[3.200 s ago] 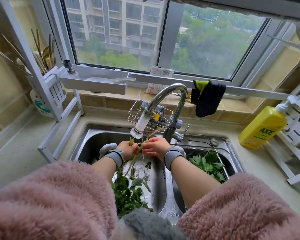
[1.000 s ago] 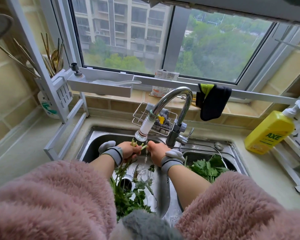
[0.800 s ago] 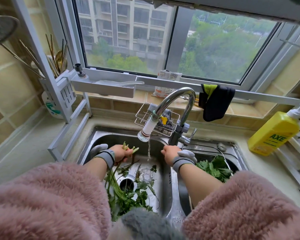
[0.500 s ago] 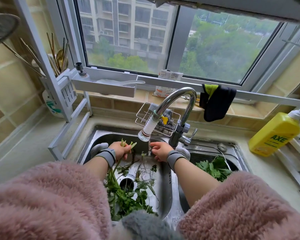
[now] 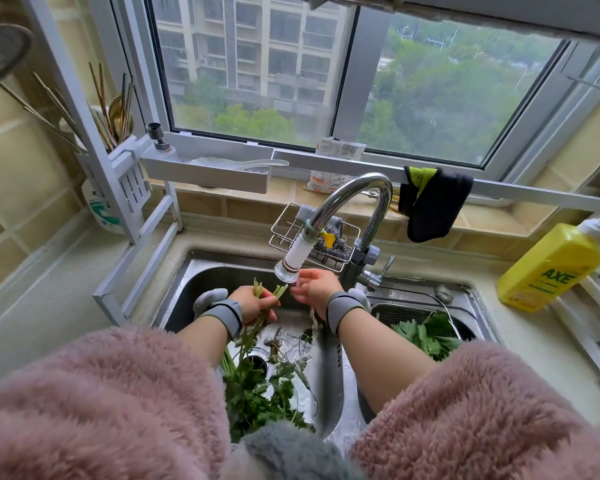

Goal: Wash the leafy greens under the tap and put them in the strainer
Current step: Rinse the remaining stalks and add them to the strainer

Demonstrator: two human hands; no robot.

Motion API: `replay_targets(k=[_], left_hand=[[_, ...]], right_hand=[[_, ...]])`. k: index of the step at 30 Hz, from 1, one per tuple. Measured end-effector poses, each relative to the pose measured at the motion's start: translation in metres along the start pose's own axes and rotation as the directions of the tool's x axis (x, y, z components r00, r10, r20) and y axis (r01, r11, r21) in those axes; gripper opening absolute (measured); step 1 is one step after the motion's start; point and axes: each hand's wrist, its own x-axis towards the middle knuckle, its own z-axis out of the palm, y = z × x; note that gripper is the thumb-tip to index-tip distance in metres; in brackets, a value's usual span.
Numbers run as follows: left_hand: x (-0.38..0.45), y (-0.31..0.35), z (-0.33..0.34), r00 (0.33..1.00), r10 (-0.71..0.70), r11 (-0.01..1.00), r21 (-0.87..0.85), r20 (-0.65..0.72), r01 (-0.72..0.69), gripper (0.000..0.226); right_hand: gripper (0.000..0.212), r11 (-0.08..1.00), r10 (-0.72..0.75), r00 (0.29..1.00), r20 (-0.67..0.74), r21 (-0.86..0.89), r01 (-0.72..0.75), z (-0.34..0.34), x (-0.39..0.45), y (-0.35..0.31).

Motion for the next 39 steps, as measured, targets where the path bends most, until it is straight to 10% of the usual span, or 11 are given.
replay_targets(k=[12,30,39], left_hand=[[0.005,0.016,0.028,0.998,-0.053,0.938,-0.343,-0.014,0.045,0.022],[0.011,0.015,0.033,0.995,0.060,0.998,0.022,-0.076,-0.059,0.021],[0.016,0.010,0.039,0.990,-0.129,0.926,-0.364,-0.055,0.101,0.023]], right_hand=[[0.021,0.937,-0.215,0.975,-0.055,-0.291,0.191,-0.014,0.006,0.014],[0.017,0.899,-0.221,0.975,0.008,-0.387,0.206,-0.014,0.014,0.014],[0.030,0.936,-0.190,0.980,-0.061,-0.314,0.162,-0.018,0.011,0.016]])
